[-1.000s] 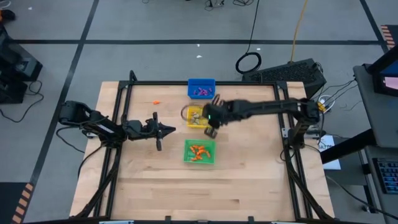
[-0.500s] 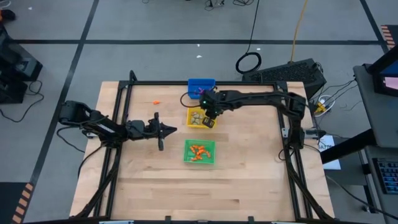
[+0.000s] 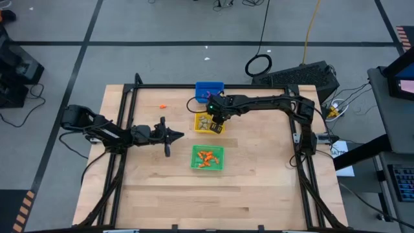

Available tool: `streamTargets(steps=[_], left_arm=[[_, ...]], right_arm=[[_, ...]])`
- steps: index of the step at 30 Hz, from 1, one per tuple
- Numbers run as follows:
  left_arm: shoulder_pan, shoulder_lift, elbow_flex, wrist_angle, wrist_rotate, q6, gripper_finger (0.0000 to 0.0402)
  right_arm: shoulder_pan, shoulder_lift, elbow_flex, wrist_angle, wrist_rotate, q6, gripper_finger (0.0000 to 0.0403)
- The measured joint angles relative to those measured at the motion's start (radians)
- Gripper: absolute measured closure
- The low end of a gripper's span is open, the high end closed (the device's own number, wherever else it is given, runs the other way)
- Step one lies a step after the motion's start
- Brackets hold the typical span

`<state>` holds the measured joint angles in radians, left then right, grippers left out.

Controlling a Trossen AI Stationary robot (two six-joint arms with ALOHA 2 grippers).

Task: Sort Halloween decoration
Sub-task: Put the skull toy into the yellow bin, then put the orange skeleton toy into the green bin

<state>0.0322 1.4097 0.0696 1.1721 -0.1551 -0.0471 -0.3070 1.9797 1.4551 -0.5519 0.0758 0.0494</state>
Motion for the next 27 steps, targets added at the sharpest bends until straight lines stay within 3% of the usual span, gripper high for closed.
streamTargets(steps=[6, 9, 14, 19, 24, 27], left_arm=[[0.0, 0.0, 0.0, -0.008, -0.001, 0.0, 0.0387], [0.0, 0.0, 0.0, -0.008, -0.005, -0.001, 0.0387], [0.0, 0.0, 0.0, -0.013, -0.006, -0.001, 0.0387], [0.0, 0.0, 0.0, -0.017, -0.006, -0.002, 0.0387], [0.015, 0.0, 0.013, -0.032, -0.005, -0.052, 0.0387], [0.046, 0.0, 0.041, -0.096, 0.019, -0.054, 0.0387]], right_arm=[[0.022, -0.006, 0.0, 0.004, 0.001, 0.001, 0.0264], [0.034, -0.04, 0.0, 0.003, 0.008, 0.014, 0.0256], [0.073, -0.118, -0.032, 0.054, 0.154, -0.013, 0.0308], [0.112, -0.214, -0.18, 0.263, 0.158, -0.046, 0.0392], [0.136, -0.35, -0.424, 0.574, 0.145, -0.052, 0.0394], [0.146, -0.442, -0.614, 0.871, 0.059, -0.054, 0.0401]])
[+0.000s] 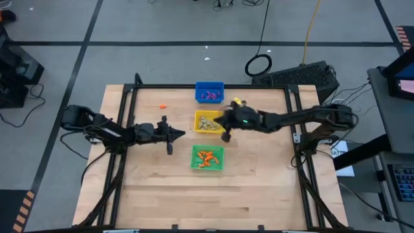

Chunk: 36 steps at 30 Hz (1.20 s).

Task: Sort Halloween decoration
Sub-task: Put the orange skeleton toy into the green bin

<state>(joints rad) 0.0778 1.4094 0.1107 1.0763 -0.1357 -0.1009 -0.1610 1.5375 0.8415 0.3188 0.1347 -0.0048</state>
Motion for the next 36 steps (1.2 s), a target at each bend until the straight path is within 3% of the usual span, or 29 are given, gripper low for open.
streamTargets(steps=[4, 8, 15, 27, 32, 36], left_arm=[[0.049, 0.0, 0.083, -0.175, 0.067, 0.001, 0.0387], [0.09, 0.0, 0.195, -0.393, 0.132, 0.035, 0.0387], [0.142, -0.046, 0.367, -0.73, 0.136, 0.129, 0.0387], [0.298, -0.245, 0.481, -1.226, 0.135, 0.192, 0.0387], [0.365, -0.267, 0.576, -1.488, 0.135, 0.23, 0.0387], [0.425, -0.26, 0.644, -1.635, 0.134, 0.27, 0.0387]], right_arm=[[0.022, -0.097, -0.226, 0.309, -0.062, -0.025, 0.0402], [0.055, -0.189, -0.38, 0.408, -0.057, -0.045, 0.0402], [0.107, -0.401, -0.558, 0.409, 0.048, -0.077, 0.0402], [0.105, -0.866, -0.811, 0.377, 0.08, -0.161, 0.0403], [0.102, -0.997, -0.822, 0.224, 0.071, -0.141, 0.0403], [0.102, -1.09, -0.822, 0.203, 0.048, -0.166, 0.0403]])
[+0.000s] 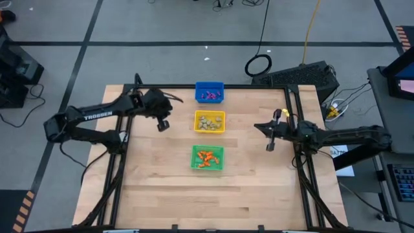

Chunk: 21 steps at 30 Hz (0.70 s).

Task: Sort Halloween decoration
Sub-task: Put the orange skeleton toy into the green bin

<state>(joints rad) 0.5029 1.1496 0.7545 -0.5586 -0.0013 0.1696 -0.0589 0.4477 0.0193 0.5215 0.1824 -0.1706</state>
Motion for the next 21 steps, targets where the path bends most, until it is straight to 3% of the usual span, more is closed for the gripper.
streamTargets(steps=[9, 15, 21], left_arm=[[0.145, 0.034, 0.031, -0.137, -0.002, 0.084, 0.0387], [0.2, 0.112, 0.031, -0.128, -0.003, 0.128, 0.0384], [0.247, 0.22, 0.039, -0.135, -0.008, 0.183, 0.0351]], right_arm=[[-0.001, -0.243, -0.002, -0.236, 0.057, -0.024, 0.0403], [-0.001, -0.428, -0.003, -0.357, 0.052, -0.032, 0.0403], [-0.002, -0.441, -0.004, -0.427, 0.023, -0.01, 0.0403]])
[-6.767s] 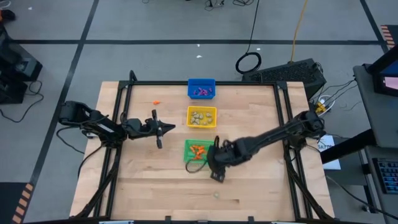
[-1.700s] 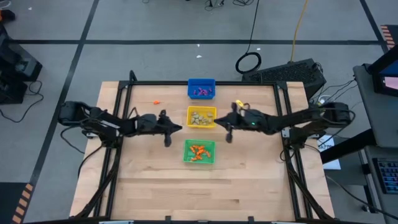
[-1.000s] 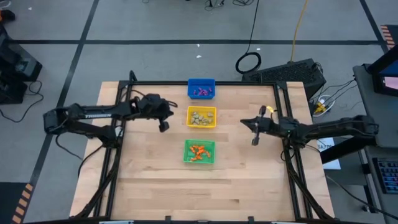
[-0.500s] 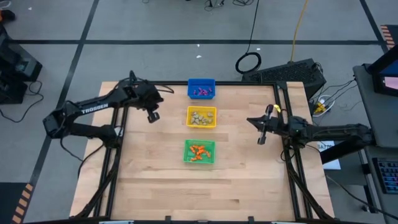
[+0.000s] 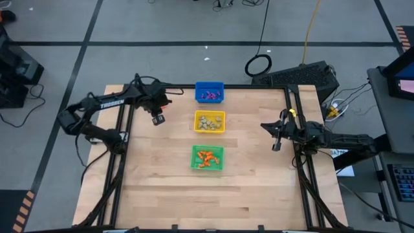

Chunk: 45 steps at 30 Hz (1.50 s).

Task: Sort Halloween decoration
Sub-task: Put the orange skeleton toy into the green bin

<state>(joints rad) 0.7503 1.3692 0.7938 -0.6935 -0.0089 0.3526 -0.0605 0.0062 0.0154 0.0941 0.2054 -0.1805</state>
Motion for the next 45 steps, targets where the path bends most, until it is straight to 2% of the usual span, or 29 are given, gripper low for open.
streamTargets(steps=[9, 16, 25, 29, 37, 45], left_arm=[[0.056, 0.139, 0.082, 0.059, -0.006, 0.065, 0.0275], [0.098, 0.249, 0.102, 0.068, -0.076, 0.135, 0.027], [0.144, 0.322, 0.106, 0.098, -0.059, 0.155, 0.027], [0.146, 0.323, 0.103, 0.118, -0.051, 0.188, 0.0293], [0.151, 0.324, 0.105, 0.109, -0.011, 0.259, 0.039], [0.119, 0.279, 0.105, 0.021, 0.005, 0.283, 0.0398]], right_arm=[[0.0, -0.005, 0.0, -0.02, 0.0, 0.011, 0.0403], [0.0, -0.004, 0.0, -0.035, -0.002, 0.03, 0.0403], [0.0, -0.004, 0.0, -0.042, -0.002, 0.03, 0.0403], [0.0, -0.004, 0.0, -0.043, -0.002, 0.03, 0.0403], [0.0, -0.004, 0.0, -0.043, -0.002, 0.037, 0.0403], [0.0, -0.004, 0.0, -0.044, -0.002, 0.037, 0.0403]])
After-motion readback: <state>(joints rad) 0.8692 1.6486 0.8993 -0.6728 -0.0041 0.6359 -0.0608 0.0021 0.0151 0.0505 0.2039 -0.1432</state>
